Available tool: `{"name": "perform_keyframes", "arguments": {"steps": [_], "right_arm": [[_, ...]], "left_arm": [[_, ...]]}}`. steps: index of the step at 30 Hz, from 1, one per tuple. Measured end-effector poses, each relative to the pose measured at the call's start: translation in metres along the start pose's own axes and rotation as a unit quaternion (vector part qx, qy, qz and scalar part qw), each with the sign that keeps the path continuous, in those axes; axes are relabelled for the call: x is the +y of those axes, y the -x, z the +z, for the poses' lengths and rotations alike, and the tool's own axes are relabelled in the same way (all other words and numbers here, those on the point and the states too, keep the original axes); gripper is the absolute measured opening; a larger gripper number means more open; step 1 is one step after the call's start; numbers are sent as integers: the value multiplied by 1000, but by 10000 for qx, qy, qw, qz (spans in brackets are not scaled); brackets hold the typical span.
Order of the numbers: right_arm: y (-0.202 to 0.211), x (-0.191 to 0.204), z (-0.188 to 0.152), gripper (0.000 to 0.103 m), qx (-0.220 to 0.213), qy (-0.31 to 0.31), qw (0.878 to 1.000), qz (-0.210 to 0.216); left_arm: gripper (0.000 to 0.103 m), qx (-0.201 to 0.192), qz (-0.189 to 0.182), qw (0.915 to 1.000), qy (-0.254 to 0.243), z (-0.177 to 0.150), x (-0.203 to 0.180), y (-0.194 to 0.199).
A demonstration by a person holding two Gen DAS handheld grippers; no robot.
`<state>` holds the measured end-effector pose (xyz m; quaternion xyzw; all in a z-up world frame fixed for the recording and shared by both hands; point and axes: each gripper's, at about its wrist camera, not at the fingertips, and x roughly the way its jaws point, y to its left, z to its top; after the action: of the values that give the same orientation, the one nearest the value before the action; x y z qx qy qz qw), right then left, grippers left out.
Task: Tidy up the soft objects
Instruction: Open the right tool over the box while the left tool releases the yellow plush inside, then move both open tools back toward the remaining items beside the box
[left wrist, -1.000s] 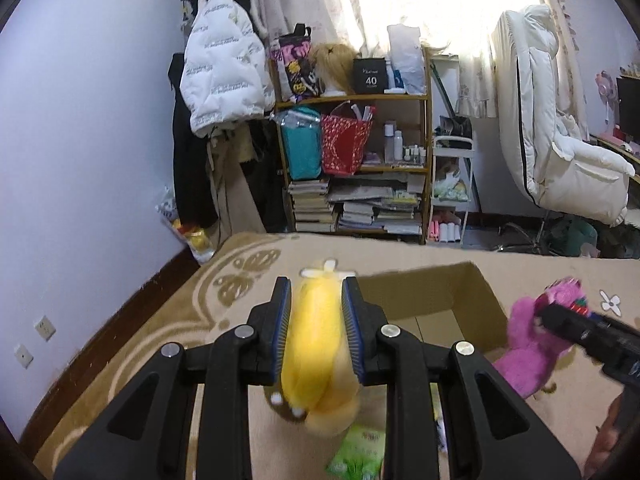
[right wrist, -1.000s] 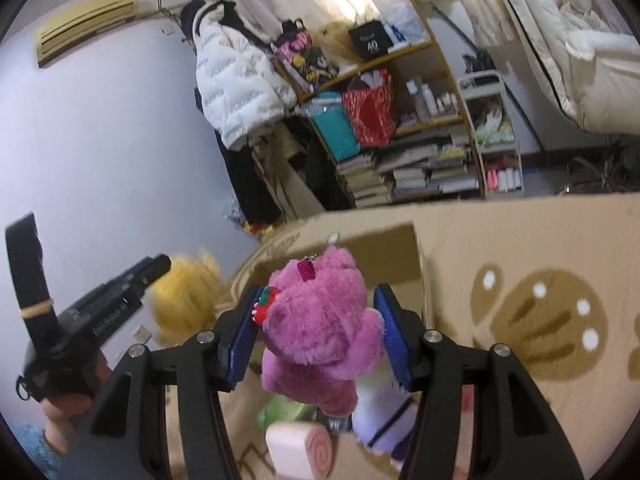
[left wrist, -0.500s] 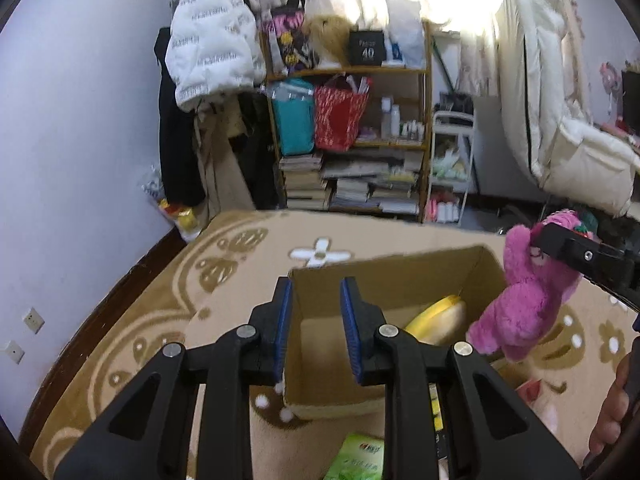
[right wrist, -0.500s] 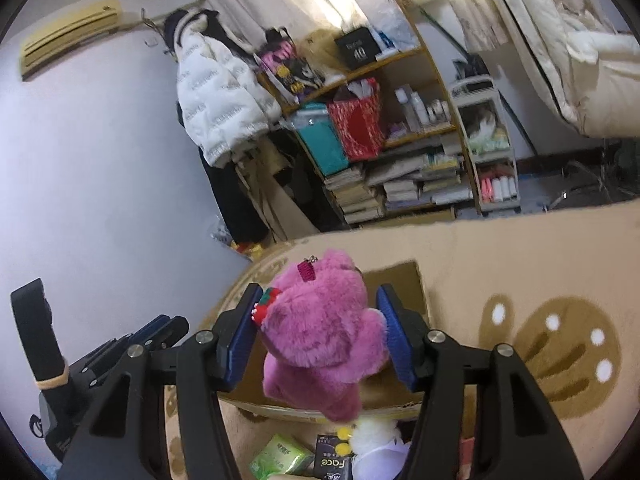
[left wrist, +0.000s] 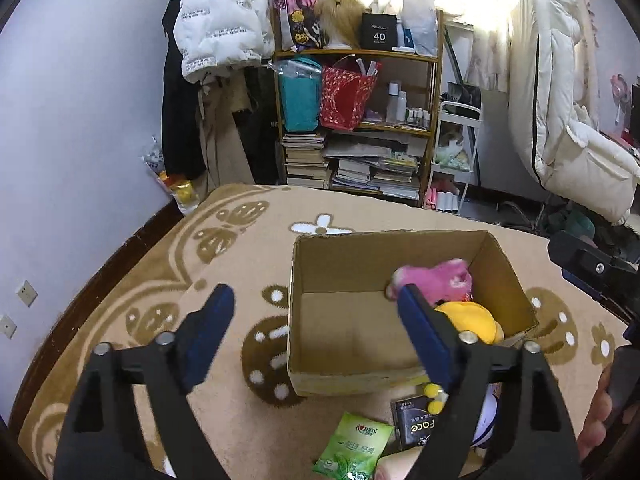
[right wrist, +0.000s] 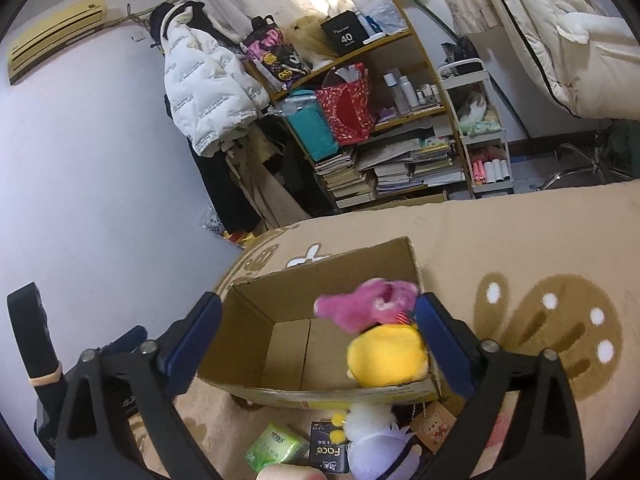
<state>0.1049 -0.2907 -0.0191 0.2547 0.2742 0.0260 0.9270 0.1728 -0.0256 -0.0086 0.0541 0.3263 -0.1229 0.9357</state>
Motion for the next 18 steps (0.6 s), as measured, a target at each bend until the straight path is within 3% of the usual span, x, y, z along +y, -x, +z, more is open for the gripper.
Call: {"name": "perform_keyframes", "arguments": {"steps": [2,12,18], "right_arm": [[2,1,0,103,96,37,9999,-10],[18,1,-1,103,299,171,9993,-119],[28,-8,-12,103,442,70,9988,-183]], "left_arm": [[99,-19,37,10000,-28,-1,-1,4],[103,54,240,9994,-239,-6,-6,24],[103,387,57,9992,-11,-18,-7,30]]}}
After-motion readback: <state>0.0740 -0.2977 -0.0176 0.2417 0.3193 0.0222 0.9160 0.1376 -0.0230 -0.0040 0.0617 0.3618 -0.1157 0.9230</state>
